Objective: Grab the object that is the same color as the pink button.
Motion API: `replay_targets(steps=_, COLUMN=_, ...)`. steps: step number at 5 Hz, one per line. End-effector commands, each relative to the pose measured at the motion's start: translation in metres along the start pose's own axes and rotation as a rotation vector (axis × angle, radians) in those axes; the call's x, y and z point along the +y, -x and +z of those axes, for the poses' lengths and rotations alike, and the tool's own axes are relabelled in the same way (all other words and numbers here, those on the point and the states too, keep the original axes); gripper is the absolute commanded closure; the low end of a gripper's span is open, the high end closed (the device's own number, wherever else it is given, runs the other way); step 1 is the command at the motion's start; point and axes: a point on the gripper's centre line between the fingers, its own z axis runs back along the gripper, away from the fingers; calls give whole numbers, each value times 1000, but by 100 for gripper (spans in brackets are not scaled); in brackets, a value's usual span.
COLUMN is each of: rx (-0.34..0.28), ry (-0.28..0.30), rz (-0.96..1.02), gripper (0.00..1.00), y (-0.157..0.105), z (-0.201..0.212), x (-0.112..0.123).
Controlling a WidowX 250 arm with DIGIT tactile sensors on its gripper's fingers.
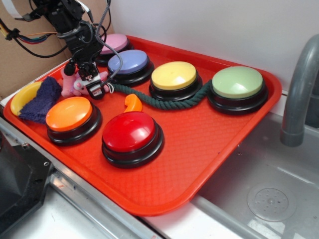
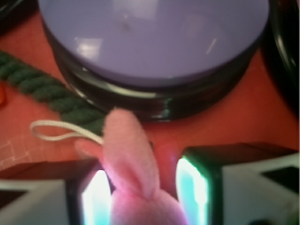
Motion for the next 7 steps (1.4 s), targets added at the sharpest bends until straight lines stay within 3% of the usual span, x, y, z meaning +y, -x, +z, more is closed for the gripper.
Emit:
replay_targets(steps=1, rx=-4, ry=-46, rz=68, gripper=100, y=-9, z=25, x=-2)
replay_targets(steps=3, rx=24, ry=-160, rz=294, gripper=100, y=-25, z=80, x=-11)
replay_targets(steps=4, rx=87, ry=-215, rz=462, gripper=100, y=-30, z=100, x=-28)
replay_targets(steps=5, rx=60, ry=-135, rz=626, gripper=100, y=-34, z=117, x=-58)
replay_targets(steps=7, rx=15, ry=-160, rz=727, gripper=100, y=-41, z=132, x=-86)
